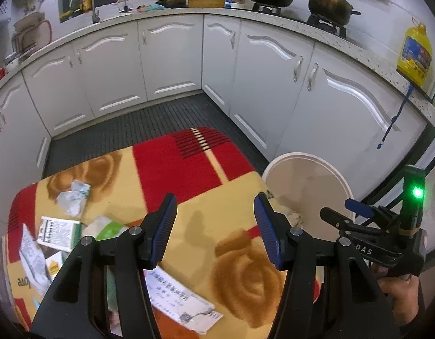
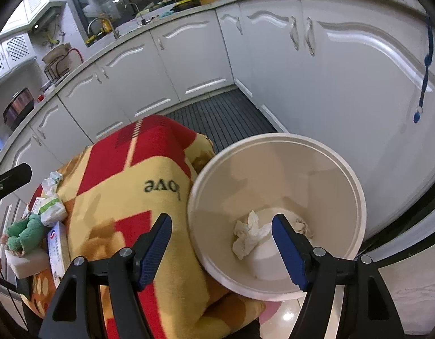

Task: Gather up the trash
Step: 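Grasp the white printed snack bag with the left gripper while the right grasps the green towel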

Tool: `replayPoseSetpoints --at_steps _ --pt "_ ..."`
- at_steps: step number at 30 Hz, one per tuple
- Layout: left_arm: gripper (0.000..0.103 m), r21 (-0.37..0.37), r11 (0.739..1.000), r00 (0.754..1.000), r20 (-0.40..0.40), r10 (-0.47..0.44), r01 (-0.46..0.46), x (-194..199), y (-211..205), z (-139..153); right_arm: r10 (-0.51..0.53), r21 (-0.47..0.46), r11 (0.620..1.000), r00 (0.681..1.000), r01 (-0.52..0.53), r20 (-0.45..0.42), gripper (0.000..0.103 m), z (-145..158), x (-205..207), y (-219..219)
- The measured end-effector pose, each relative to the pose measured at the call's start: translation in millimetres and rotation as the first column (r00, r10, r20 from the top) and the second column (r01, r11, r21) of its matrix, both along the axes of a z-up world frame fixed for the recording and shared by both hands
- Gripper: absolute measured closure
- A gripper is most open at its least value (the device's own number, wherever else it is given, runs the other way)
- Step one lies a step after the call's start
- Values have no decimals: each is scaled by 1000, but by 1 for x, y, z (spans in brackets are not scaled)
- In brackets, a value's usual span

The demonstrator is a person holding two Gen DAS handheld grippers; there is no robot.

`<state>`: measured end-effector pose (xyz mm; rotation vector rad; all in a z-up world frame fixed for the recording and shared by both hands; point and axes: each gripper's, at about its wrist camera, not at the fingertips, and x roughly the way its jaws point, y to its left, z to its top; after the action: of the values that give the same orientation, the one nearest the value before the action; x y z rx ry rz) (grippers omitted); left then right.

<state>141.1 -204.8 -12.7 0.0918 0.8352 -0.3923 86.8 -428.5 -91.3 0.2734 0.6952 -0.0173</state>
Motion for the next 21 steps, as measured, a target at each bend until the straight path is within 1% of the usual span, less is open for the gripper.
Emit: replayPoseSetpoints --at_steps 2,13,18,21 --pt "48 5 1000 1000 12 11 -11 -2 8 1 5 -8 1000 1000 -5 6 29 3 0 7" --pt "48 -5 997 997 36 71 -71 -13 50 4 77 -43 996 997 -75 30 29 20 0 55" --pt "48 -19 995 995 32 100 -99 -19 74 6 119 -58 991 992 -117 39 29 27 1 79" --pt "48 -26 993 993 17 118 -118 -22 93 6 144 -63 988 989 -141 42 29 30 0 94"
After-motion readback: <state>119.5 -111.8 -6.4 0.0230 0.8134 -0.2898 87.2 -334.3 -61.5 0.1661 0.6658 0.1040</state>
